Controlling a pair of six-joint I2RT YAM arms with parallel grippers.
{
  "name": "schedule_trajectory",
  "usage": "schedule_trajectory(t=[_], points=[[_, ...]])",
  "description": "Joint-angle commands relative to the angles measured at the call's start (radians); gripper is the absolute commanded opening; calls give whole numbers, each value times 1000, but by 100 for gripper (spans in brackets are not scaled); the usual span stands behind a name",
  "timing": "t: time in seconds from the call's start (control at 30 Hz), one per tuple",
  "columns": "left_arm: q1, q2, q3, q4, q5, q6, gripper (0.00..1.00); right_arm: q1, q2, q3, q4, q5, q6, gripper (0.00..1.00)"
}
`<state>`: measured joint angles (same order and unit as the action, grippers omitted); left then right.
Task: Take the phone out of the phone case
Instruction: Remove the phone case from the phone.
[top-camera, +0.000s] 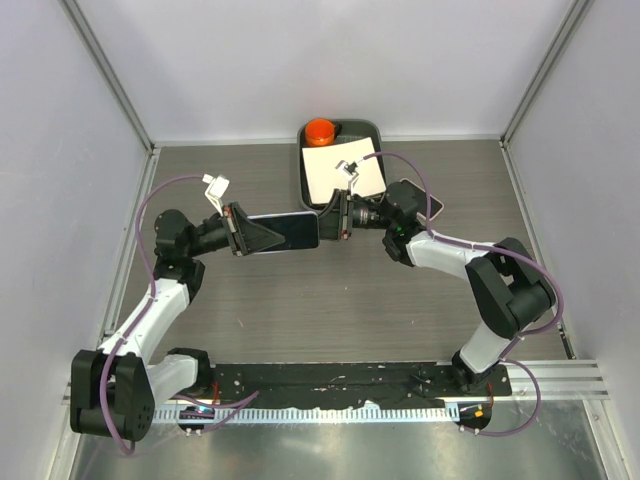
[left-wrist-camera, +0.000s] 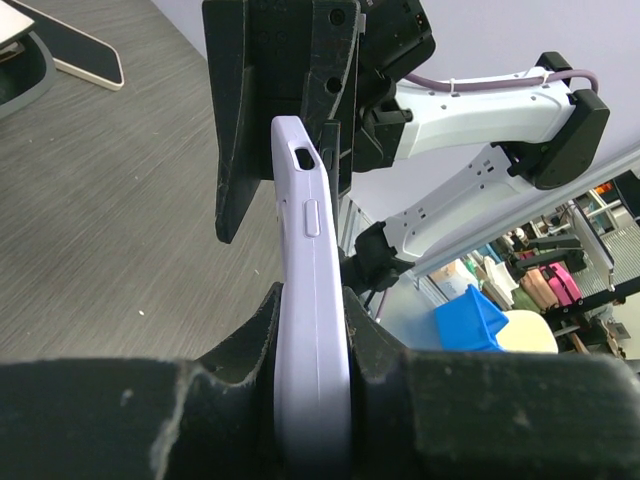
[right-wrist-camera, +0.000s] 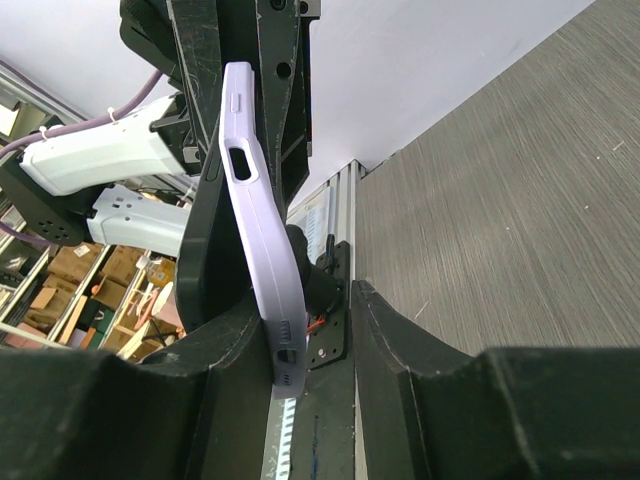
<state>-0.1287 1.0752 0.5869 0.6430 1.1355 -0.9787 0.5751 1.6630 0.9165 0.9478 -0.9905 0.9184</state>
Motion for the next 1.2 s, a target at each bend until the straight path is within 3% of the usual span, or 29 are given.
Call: schedule_trajectory(t=[0.0,0.17,0.27,0.53,1.17], points=[[-6,14,53,15,-189,87,0,100,-16,41,37,-79,16,40],[-8,14,53,14,-189,89,0,98,-9,42,34,-79,17,35],[-8,11,54,7,-194,89,1,100,-9,41,32,-82,17,27],[3,9,65,-9,-215,89,26,83,-32,36,8,-74,5,2],[21,3,140,-35,-151,138,85,-32,-91,15,-3,-40,42,1]])
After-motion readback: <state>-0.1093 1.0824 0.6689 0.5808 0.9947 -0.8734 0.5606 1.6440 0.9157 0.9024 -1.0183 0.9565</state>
